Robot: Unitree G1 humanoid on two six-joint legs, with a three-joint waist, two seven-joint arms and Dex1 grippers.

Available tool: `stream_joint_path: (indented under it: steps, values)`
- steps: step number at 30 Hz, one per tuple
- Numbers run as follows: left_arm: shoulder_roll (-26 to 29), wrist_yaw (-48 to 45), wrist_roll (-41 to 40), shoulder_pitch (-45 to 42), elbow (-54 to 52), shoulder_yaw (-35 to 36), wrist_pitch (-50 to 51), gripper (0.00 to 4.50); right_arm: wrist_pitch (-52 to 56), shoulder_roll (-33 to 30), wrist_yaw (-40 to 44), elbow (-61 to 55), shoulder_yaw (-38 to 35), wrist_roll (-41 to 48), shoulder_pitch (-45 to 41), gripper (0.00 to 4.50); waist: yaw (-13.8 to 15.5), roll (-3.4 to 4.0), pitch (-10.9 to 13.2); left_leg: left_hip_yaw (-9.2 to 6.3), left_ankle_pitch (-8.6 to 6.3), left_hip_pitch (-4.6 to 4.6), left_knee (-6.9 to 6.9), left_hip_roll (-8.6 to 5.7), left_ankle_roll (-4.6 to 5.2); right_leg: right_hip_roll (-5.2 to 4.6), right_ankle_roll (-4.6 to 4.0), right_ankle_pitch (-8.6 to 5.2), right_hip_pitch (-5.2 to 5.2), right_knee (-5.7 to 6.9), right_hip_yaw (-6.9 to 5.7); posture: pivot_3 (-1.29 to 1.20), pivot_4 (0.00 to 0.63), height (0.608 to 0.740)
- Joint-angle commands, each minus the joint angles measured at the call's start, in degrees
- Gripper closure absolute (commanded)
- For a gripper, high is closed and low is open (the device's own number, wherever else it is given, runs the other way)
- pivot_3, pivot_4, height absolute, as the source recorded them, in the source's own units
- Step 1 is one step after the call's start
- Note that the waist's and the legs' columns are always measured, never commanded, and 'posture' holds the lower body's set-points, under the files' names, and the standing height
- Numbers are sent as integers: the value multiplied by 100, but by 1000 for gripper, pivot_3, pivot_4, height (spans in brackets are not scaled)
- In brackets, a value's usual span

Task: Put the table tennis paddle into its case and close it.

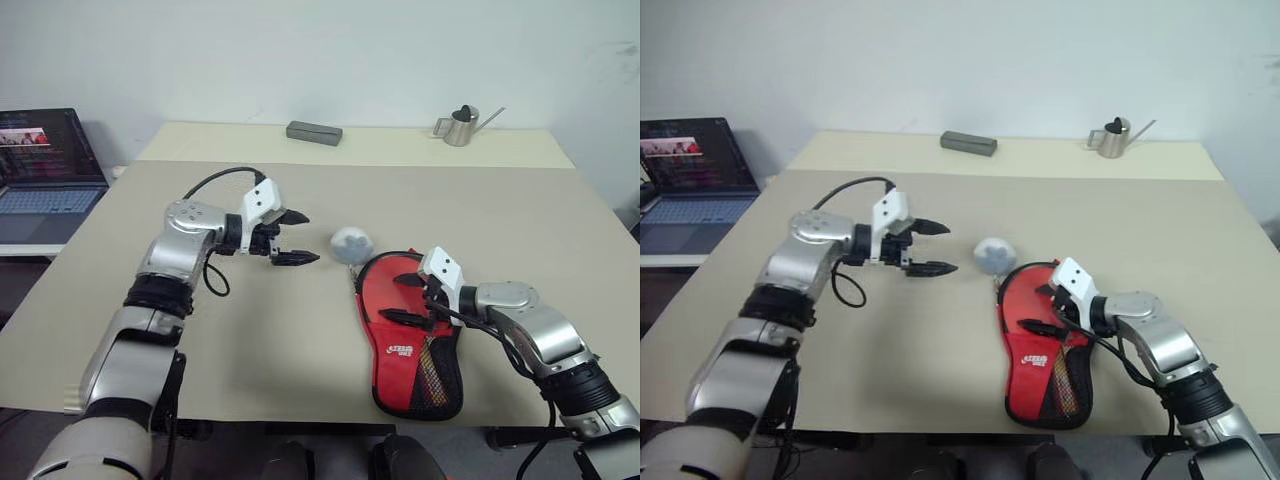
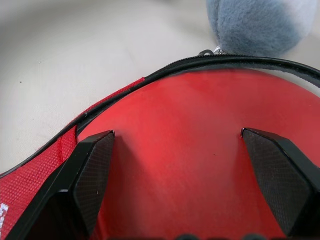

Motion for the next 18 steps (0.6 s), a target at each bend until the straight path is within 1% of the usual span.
stream_joint_path:
  steps: [1, 5, 9, 18]
  values:
    - [-248, -2, 311, -407, 653, -117, -725, 0, 224, 36, 68, -16, 66, -45, 144, 67, 0, 0, 0, 0, 0, 0, 0, -1, 0, 0, 0, 0, 0, 0, 0, 0, 150, 740]
    - [-550, 77, 641, -784, 1438, -223, -1319, 0, 292, 38, 70, -99, 32, -58, 187, 67, -1, 0, 0, 1, 0, -1, 0, -2, 0, 0, 0, 0, -1, 0, -1, 0, 150, 740]
    - [-816, 435, 914, -1166, 2117, -206, -1717, 0, 376, 26, 53, -207, 3, -58, 252, 67, -2, -1, 0, 0, 0, -2, 0, -4, 0, 0, 0, 0, -1, -1, -2, 0, 150, 740]
    - [-1159, 705, 1332, -1414, 2715, -225, -2104, 0, 535, -1, 43, -411, -76, -49, 368, 67, -6, -2, -1, -1, 0, -2, 0, -5, 0, 0, 1, 0, -1, 0, -3, 0, 150, 740]
